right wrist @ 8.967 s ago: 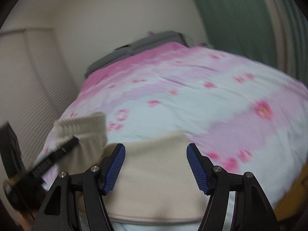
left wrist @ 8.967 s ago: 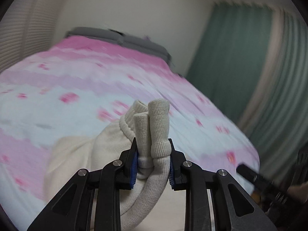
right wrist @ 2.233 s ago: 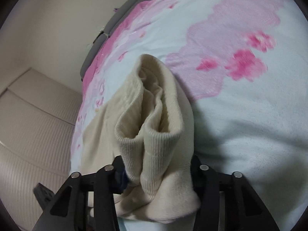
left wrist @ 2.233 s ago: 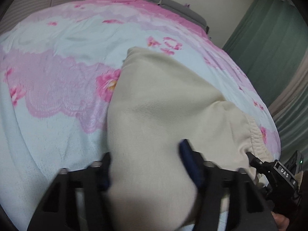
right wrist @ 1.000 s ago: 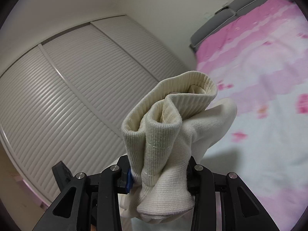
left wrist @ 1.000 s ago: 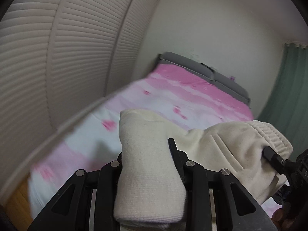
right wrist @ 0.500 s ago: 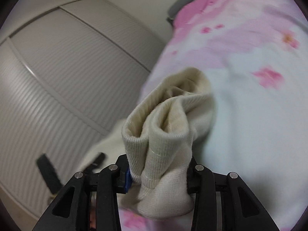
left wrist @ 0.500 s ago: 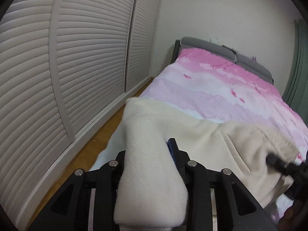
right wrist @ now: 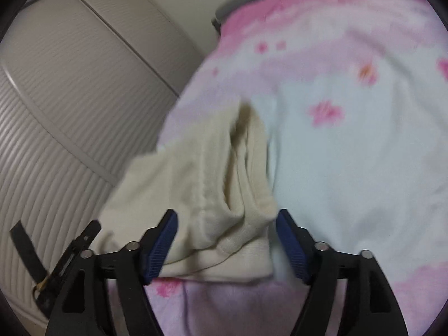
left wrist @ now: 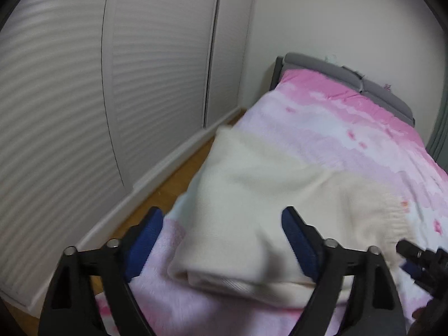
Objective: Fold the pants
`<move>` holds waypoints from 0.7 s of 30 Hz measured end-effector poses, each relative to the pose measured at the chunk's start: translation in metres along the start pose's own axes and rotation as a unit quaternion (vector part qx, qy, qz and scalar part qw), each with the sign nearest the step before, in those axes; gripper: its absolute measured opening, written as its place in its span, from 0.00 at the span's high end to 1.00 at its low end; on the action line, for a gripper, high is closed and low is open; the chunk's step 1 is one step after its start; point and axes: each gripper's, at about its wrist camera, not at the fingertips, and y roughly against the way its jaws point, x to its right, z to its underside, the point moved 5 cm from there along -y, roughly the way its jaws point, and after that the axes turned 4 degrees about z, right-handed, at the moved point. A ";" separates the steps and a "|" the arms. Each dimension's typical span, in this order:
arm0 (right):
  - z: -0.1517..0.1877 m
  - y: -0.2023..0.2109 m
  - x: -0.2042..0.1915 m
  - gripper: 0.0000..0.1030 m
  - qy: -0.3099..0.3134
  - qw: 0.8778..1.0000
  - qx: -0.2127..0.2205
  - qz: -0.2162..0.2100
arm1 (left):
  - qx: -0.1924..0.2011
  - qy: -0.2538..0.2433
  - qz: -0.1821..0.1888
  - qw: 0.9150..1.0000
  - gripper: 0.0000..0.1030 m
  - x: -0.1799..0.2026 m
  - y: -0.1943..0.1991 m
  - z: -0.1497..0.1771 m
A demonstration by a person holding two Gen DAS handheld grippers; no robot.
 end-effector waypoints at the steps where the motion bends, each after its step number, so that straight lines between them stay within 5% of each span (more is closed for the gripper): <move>1: -0.003 0.014 -0.002 0.25 0.012 1.000 0.010 0.001 | 0.005 -0.008 -0.005 1.000 0.15 0.005 0.013 -0.004; 7: -0.017 0.132 0.009 0.22 0.063 0.996 0.069 0.010 | 0.024 -0.042 -0.009 0.999 0.10 0.073 0.122 -0.004; 11: -0.020 0.236 0.048 0.15 0.098 0.986 0.125 0.047 | 0.016 -0.060 0.013 0.998 0.10 0.147 0.195 0.026; 21: 0.020 0.466 0.170 0.08 0.210 0.937 0.210 0.186 | 0.044 -0.121 0.122 0.984 0.01 0.337 0.343 0.122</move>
